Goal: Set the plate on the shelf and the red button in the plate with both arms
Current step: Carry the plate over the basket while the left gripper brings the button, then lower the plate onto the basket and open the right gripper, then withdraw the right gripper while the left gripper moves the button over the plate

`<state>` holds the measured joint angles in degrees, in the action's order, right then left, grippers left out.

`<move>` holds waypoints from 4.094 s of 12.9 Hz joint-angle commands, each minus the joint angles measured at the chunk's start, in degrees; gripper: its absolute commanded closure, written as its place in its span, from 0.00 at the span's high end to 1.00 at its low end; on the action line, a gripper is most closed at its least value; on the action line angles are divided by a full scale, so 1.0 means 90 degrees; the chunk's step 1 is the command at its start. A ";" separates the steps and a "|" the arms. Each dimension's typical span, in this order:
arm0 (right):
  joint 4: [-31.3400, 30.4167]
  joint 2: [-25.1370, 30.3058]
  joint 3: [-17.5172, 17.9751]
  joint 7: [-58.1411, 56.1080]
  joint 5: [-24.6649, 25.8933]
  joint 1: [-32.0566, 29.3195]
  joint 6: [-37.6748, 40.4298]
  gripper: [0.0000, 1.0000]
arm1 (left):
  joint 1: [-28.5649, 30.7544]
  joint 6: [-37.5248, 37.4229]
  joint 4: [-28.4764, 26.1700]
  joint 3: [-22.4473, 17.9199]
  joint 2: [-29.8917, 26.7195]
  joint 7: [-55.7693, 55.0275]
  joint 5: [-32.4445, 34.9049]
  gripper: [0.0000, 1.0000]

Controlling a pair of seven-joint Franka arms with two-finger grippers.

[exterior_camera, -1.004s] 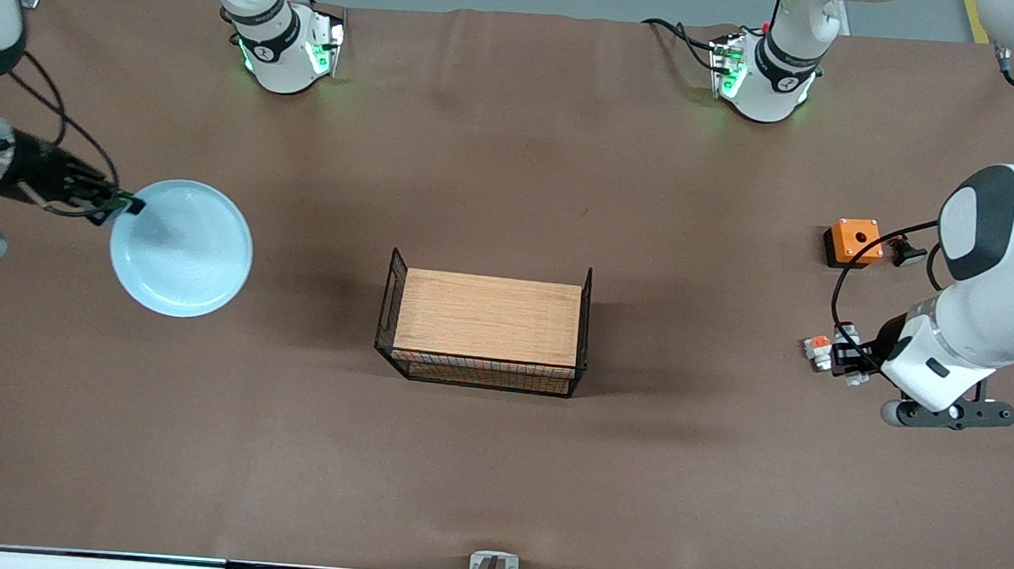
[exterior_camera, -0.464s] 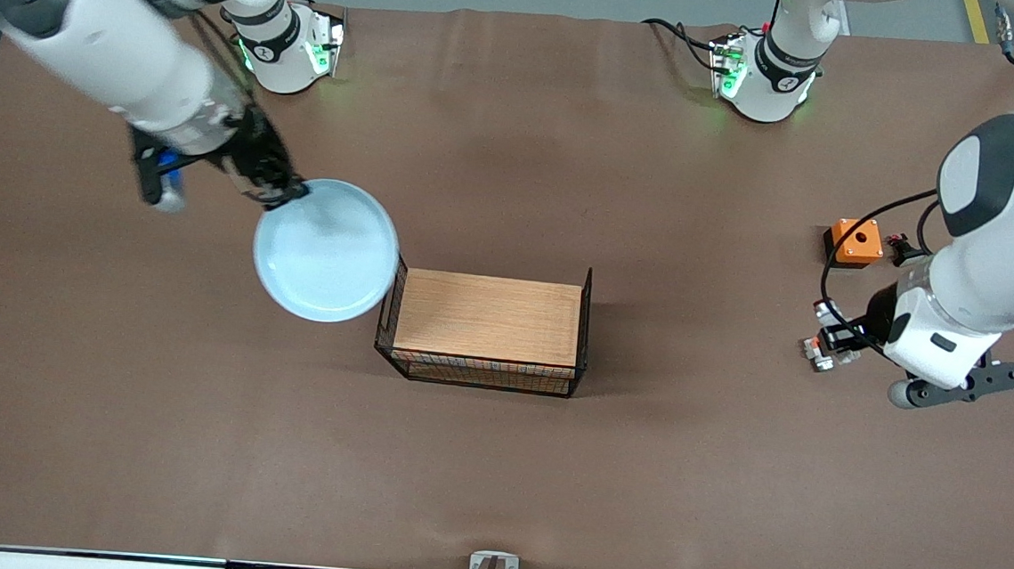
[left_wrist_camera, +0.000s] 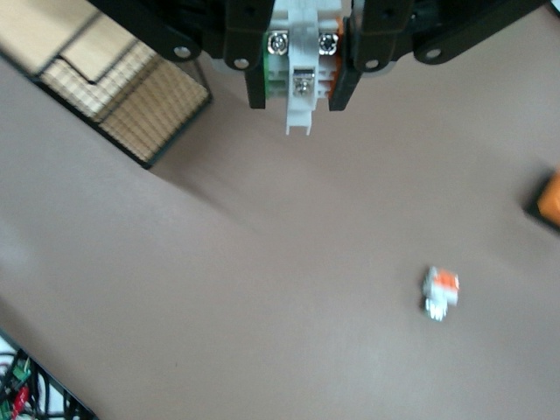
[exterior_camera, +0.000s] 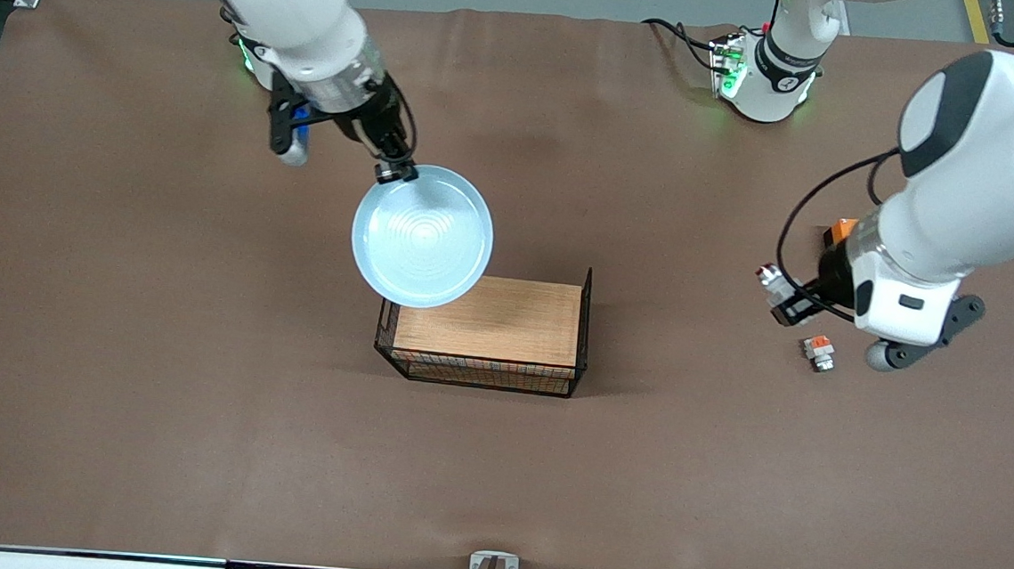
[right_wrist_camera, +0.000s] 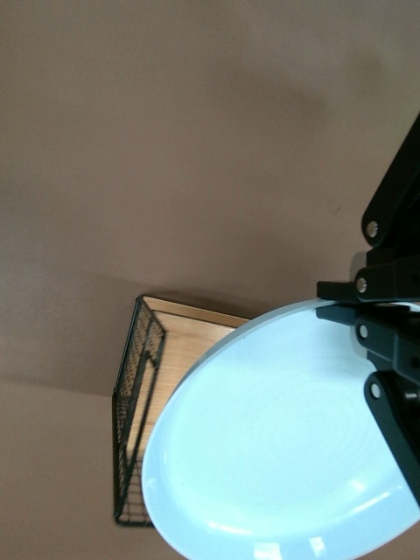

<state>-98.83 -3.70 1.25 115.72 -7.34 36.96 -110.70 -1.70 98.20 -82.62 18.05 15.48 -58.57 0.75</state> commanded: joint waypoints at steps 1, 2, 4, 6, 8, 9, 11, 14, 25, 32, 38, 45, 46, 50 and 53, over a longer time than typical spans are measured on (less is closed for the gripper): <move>0.0024 -0.0446 -0.0100 0.1103 0.0569 0.0599 -0.0482 0.00 | 0.0023 -0.0101 -0.0029 0.0405 -0.0089 -0.1466 -0.0063 0.26; 0.0024 -0.0641 -0.0100 0.1377 0.0736 0.0736 -0.0686 0.00 | 0.0014 -0.0101 -0.0029 0.0532 -0.0089 -0.1731 -0.0063 0.26; 0.0082 -0.0983 -0.0100 0.1808 0.0971 0.0883 -0.0970 0.00 | 0.0013 -0.0101 -0.0029 0.0737 -0.0089 -0.2433 -0.0054 0.26; 0.0277 -0.1325 -0.0100 0.2102 0.1127 0.0971 -0.1059 0.00 | -0.0006 -0.0091 -0.0029 0.0933 -0.0050 -0.3467 -0.0034 0.26; 0.0395 -0.1580 -0.0109 0.2249 0.1216 0.1010 -0.1108 0.00 | -0.0200 -0.0004 0.0010 0.0973 -0.0030 -0.4269 -0.0015 0.26; 0.0405 -0.1649 -0.0110 0.2298 0.1245 0.1001 -0.1234 0.00 | -0.0298 0.0103 0.0058 0.0983 -0.0011 -0.4776 0.0005 0.26; 0.0405 -0.1795 -0.0119 0.2405 0.1352 0.1001 -0.1372 0.00 | -0.0474 0.0211 0.0156 0.0983 0.0135 -0.5530 0.0015 0.26; 0.0405 -0.1903 -0.0119 0.2435 0.1431 0.1001 -0.1460 0.00 | -0.0757 0.0241 0.0254 0.0963 0.0321 -0.6088 0.0044 0.26; 0.0395 -0.2098 -0.0149 0.2650 0.1616 0.1001 -0.1655 0.00 | -0.0973 0.0758 0.0420 0.0924 0.0702 -0.6480 0.0239 0.26; 0.0395 -0.2235 -0.0149 0.2611 0.1753 0.0972 -0.1646 0.14 | -0.0973 0.0876 0.0420 0.0924 0.0888 -0.6490 0.0435 0.26; 0.0784 -0.2235 -0.0149 0.2601 0.1880 0.0903 -0.1519 1.00 | -0.1012 0.0876 0.0420 0.0934 0.0869 -0.6509 0.0435 0.26; 0.2270 -0.2128 -0.0129 -0.0176 0.0514 -0.0072 0.0306 1.00 | -0.1470 0.1080 0.0420 0.0905 0.1053 -0.7446 0.0464 0.28; 0.2261 -0.2002 -0.0139 -0.0878 0.0503 -0.0199 0.0540 1.00 | -0.1539 0.1274 0.0420 0.0905 0.1141 -0.7573 0.0474 0.28; 0.2221 -0.1563 -0.0149 -0.4333 0.0503 -0.1057 0.1711 1.00 | -0.1890 0.1607 0.0527 0.0875 0.1512 -0.8040 0.0862 0.28; 0.2221 -0.1153 -0.0149 -0.7292 0.0513 -0.2004 0.2600 1.00 | -0.2241 0.1618 0.1043 0.0846 0.2078 -0.8520 0.1245 0.28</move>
<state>-78.15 -17.19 -1.04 65.41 -1.83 24.33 -91.27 -19.46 113.19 -78.36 26.34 30.32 -132.57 9.58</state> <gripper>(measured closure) 0.000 0.665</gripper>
